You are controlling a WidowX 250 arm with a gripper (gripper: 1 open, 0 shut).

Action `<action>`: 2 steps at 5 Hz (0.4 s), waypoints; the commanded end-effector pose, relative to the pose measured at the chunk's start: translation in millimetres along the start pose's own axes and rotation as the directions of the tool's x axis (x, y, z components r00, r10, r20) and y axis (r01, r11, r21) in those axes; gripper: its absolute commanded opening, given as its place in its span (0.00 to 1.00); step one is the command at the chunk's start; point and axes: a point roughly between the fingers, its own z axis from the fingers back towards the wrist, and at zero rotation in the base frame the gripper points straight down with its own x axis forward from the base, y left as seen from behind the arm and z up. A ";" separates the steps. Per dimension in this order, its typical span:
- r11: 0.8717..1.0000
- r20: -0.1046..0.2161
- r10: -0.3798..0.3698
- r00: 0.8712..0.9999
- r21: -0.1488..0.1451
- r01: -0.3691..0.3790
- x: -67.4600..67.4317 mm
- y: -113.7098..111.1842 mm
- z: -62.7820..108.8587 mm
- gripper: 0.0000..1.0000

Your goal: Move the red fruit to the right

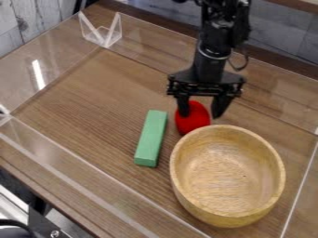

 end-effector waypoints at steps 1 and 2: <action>0.994 0.071 -0.053 0.996 -0.087 0.059 -4.3 -25.2 40.4 0.00; 0.986 0.075 -0.120 0.990 -0.104 0.128 -14.4 -39.2 49.0 0.00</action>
